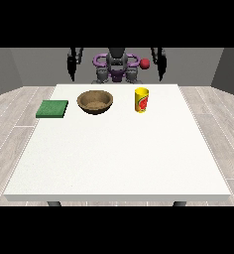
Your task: Pick the cup and pour the ball into the bowl, then pick the bowl and place it on the pad
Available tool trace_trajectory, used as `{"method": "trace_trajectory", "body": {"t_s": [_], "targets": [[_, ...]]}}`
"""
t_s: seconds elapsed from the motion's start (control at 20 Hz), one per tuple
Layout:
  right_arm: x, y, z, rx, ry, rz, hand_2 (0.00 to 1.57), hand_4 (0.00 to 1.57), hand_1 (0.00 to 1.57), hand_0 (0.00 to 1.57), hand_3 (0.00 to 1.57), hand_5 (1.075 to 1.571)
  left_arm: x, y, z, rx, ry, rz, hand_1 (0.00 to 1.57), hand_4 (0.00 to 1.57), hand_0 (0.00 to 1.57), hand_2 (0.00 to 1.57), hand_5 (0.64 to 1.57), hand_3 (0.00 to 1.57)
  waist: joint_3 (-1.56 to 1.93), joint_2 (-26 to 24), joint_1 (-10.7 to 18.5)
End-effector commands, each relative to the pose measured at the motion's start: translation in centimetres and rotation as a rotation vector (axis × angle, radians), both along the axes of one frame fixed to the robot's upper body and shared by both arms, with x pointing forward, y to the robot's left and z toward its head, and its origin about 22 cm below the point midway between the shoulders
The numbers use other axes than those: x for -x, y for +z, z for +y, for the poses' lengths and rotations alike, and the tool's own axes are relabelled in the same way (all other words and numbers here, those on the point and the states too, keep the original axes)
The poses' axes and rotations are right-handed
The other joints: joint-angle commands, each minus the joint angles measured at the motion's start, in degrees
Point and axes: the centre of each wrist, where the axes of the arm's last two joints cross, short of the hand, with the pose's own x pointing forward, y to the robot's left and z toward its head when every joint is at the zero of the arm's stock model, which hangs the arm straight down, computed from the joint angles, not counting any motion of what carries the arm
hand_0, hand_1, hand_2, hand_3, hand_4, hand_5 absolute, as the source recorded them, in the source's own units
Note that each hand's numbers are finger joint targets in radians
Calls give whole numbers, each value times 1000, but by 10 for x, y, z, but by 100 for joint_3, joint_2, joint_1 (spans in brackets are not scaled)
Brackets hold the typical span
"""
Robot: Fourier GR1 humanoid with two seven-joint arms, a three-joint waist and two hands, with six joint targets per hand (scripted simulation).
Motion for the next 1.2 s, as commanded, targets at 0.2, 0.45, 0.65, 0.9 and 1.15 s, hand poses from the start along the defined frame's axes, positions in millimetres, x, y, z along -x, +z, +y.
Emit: {"method": "trace_trajectory", "body": {"t_s": [0.2,0.45,0.65,0.9,1.15], "targets": [[-1,29,-10,41,-8,-17,0,875,0,0,0,1533,-1,29,11,-37,13,-25,0,664,0,0,1566,0,-86,-1468,-1],[25,31,-8,-130,-112,230,0,860,0,0,0,1530,19,38,-27,192,67,206,0,634,0,0,1564,0,-101,-2544,-157],[19,78,13,-119,-100,151,0,823,0,0,0,1528,8,82,-44,196,66,142,0,601,0,0,1563,0,-103,-2063,-217],[21,103,-17,-92,-99,-10,0,760,0,0,0,1549,-8,112,-47,155,52,-38,0,591,0,0,1557,0,-101,-1009,-260],[-5,98,15,-102,-65,-184,0,730,0,0,0,1550,-35,101,-58,120,52,-248,0,583,0,0,1544,0,-102,306,-246]]}}
